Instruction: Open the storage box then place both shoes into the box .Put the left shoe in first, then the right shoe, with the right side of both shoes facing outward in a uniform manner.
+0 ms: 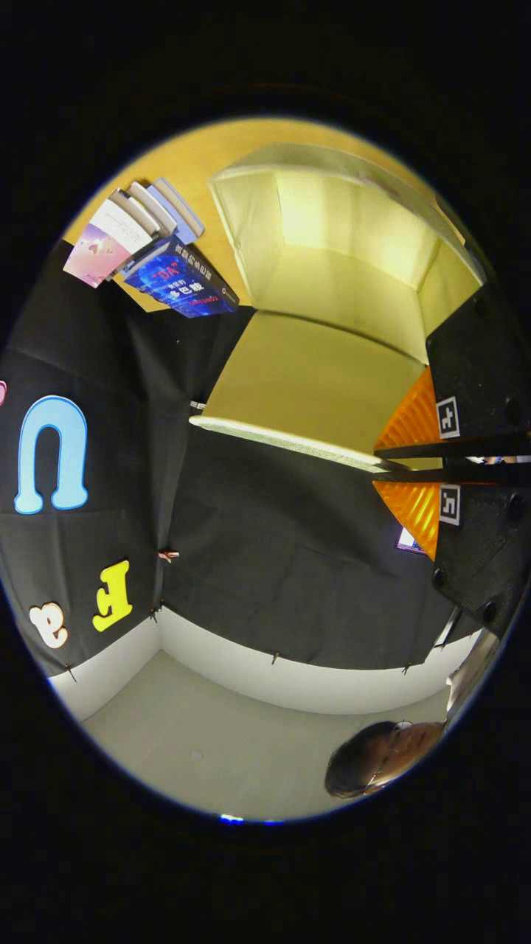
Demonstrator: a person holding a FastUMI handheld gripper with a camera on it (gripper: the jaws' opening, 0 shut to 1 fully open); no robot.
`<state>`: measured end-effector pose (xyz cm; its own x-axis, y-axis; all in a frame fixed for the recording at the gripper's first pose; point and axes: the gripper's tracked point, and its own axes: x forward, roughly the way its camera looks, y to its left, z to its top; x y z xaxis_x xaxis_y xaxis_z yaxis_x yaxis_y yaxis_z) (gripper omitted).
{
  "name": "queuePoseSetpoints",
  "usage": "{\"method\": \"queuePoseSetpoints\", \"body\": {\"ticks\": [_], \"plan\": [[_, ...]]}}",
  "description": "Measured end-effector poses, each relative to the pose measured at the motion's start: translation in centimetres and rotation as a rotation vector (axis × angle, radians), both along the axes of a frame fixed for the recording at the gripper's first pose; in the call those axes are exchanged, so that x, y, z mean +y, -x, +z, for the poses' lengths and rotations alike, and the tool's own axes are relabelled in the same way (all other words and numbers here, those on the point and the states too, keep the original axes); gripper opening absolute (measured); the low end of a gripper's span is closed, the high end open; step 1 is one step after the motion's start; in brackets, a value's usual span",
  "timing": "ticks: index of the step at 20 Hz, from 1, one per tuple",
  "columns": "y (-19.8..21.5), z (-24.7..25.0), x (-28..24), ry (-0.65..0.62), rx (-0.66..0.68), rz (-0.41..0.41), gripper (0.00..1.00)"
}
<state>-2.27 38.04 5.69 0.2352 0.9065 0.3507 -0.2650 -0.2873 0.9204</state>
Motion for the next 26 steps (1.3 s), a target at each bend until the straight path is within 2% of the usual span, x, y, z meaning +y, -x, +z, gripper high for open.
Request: {"method": "queuePoseSetpoints", "body": {"ticks": [9, 15, 19, 20, 21, 23, 25, 26], "plan": [[-0.6, 1.9, 7.2, 0.023, 0.039, 0.020, 0.09], [-1.0, 2.2, 9.3, 0.044, 0.055, 0.021, 0.10], [-1.3, 1.9, 9.7, 0.069, 0.054, -0.007, 0.32], [-1.5, 1.8, 9.6, 0.072, 0.049, -0.021, 0.50], [-1.5, 1.9, 9.4, 0.071, 0.047, -0.029, 0.54], [-1.5, 1.6, 9.0, 0.079, 0.049, -0.043, 0.70], [-1.8, 1.1, 8.2, 0.103, 0.047, -0.076, 0.79], [-2.0, 0.5, 7.8, 0.128, 0.042, -0.098, 0.87]]}}
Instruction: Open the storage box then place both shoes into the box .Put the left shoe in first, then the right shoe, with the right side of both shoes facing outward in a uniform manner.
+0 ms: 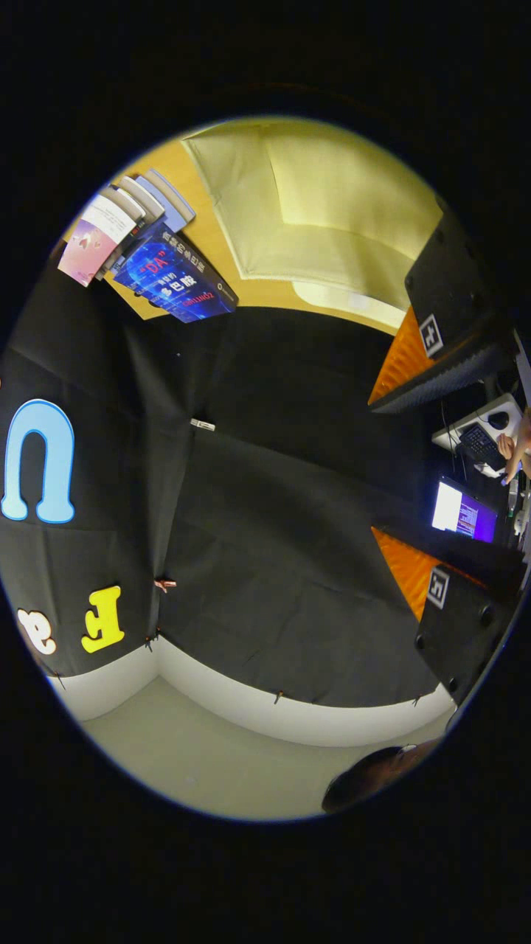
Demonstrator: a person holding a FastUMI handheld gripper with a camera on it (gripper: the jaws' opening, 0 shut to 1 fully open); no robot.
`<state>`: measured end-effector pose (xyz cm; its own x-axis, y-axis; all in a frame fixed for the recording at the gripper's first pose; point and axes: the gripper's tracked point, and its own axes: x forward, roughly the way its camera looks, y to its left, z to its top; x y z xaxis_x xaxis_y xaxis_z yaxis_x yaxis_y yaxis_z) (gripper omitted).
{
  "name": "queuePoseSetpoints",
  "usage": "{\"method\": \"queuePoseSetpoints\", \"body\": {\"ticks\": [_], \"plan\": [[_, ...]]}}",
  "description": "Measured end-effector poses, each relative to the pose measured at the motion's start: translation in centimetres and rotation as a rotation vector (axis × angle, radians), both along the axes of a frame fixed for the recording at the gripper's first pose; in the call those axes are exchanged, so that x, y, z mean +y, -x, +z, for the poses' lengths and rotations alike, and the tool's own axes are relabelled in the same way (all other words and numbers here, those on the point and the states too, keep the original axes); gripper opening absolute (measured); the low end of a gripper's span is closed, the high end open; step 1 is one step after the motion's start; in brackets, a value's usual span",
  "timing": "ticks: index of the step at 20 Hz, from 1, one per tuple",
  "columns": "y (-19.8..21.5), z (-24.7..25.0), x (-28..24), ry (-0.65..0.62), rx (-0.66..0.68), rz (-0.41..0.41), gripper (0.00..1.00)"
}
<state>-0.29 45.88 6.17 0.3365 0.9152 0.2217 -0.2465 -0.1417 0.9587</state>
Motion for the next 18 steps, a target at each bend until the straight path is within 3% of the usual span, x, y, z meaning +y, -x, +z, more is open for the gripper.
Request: {"method": "queuePoseSetpoints", "body": {"ticks": [1, 2, 13, 18], "plan": [[0.0, -0.5, -0.4, 0.027, -0.011, -0.017, 0.95], [0.1, -1.0, -0.8, 0.057, -0.025, -0.029, 0.96], [0.3, -8.9, -12.7, 0.417, -0.105, -0.168, 0.97], [1.7, -15.0, -19.0, 0.647, -0.142, -0.173, 0.96]]}}
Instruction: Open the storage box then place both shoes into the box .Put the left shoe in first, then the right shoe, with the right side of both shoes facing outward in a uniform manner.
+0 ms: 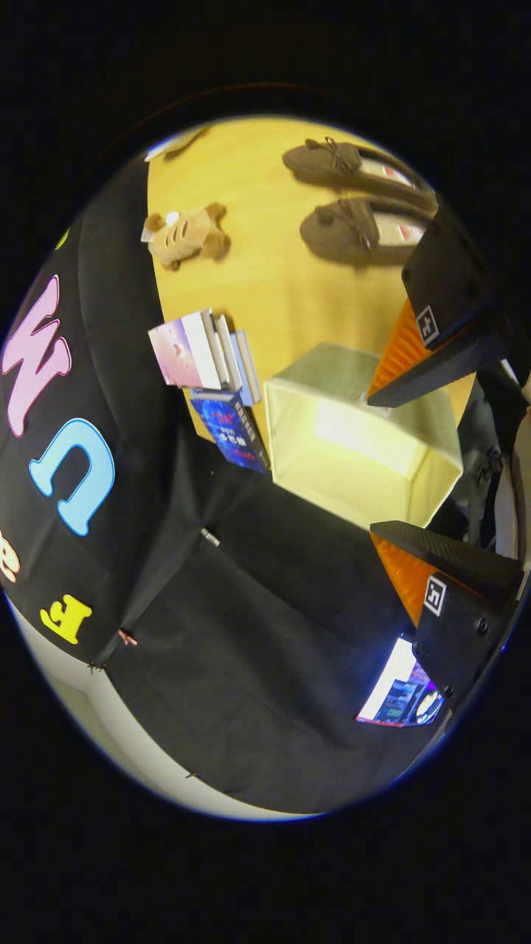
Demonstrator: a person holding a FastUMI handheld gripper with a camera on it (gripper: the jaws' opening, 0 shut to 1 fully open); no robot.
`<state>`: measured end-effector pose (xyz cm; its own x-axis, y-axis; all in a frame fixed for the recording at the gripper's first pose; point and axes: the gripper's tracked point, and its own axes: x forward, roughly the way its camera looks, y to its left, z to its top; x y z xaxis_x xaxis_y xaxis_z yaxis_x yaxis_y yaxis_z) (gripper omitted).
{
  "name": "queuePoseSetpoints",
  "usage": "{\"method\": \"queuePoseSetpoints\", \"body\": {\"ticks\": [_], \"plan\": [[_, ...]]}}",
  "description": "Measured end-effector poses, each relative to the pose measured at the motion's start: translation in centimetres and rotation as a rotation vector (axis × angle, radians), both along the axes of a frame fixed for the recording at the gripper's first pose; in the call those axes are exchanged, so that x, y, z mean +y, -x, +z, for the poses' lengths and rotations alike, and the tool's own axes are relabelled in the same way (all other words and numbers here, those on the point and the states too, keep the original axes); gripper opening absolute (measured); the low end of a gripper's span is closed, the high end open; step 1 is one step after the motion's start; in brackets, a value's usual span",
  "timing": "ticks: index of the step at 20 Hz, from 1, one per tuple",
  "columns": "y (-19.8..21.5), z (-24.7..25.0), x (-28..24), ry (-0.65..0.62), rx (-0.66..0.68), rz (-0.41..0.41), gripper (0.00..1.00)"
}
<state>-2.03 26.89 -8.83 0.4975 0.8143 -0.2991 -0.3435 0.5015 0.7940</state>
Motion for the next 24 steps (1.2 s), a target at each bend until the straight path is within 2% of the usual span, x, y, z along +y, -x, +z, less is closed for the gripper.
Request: {"method": "queuePoseSetpoints", "body": {"ticks": [7, 13, 17, 21, 24], "plan": [[0.4, -10.2, -7.8, 0.337, -0.007, -0.033, 0.96], [-1.7, -17.6, -12.0, 0.533, 0.015, -0.061, 0.87], [-3.2, -21.3, -13.2, 0.647, 0.029, -0.059, 0.85], [-3.9, -23.9, -12.3, 0.642, 0.097, -0.033, 0.77], [-4.7, -25.3, -12.2, 0.662, 0.116, -0.046, 0.59]]}}
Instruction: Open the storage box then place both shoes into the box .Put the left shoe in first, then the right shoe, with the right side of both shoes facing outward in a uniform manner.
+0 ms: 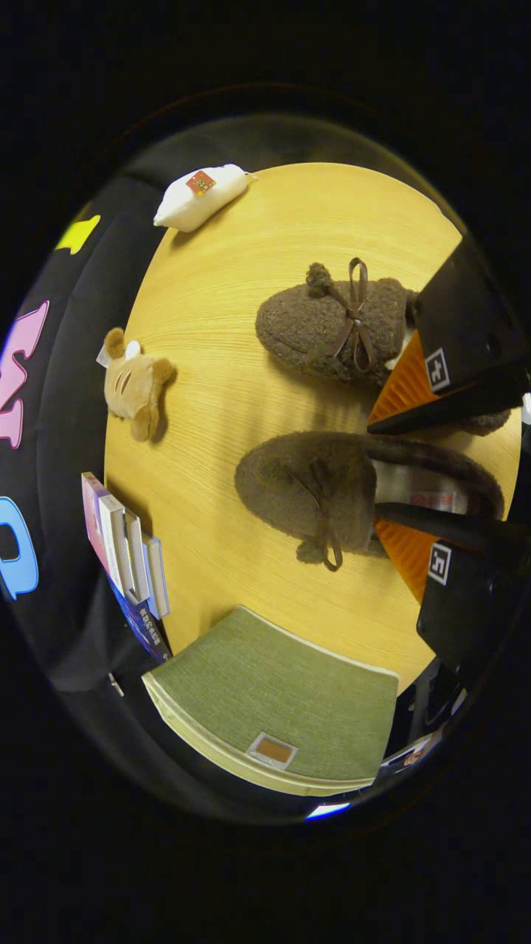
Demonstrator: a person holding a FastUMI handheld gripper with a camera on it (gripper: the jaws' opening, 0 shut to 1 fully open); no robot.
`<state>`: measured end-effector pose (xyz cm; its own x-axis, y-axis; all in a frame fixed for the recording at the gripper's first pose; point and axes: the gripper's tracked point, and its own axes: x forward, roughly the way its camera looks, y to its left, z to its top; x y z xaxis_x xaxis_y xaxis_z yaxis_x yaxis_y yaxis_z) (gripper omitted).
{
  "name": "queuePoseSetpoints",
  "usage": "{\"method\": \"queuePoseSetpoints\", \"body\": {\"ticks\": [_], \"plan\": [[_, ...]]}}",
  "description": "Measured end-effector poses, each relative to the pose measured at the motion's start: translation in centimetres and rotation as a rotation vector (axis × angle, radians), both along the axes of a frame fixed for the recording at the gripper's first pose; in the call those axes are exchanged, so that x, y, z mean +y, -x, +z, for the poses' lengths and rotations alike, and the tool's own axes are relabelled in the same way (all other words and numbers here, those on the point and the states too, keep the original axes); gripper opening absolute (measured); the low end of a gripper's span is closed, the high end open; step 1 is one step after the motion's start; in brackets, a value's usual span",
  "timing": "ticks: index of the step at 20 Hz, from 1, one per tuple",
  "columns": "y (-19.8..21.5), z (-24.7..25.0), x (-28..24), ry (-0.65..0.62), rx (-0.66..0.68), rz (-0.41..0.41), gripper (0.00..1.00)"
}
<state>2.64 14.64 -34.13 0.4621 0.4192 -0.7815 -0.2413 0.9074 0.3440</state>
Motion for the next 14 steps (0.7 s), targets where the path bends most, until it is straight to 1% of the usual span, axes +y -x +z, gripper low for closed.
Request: {"method": "queuePoseSetpoints", "body": {"ticks": [1, 3, 4, 6, 7, 14], "plan": [[0.0, -0.6, -0.2, 0.016, 0.012, -0.002, 0.50], [0.2, -0.9, 0.0, 0.006, 0.052, -0.016, 0.33], [0.0, -1.0, -0.6, 0.012, 0.072, -0.048, 0.22], [0.6, -0.9, -0.7, -0.024, 0.141, -0.092, 0.06], [0.5, -0.4, -0.6, -0.042, 0.145, -0.112, 0.06], [1.6, 3.0, -0.4, -0.094, 0.108, -0.147, 0.05]]}}
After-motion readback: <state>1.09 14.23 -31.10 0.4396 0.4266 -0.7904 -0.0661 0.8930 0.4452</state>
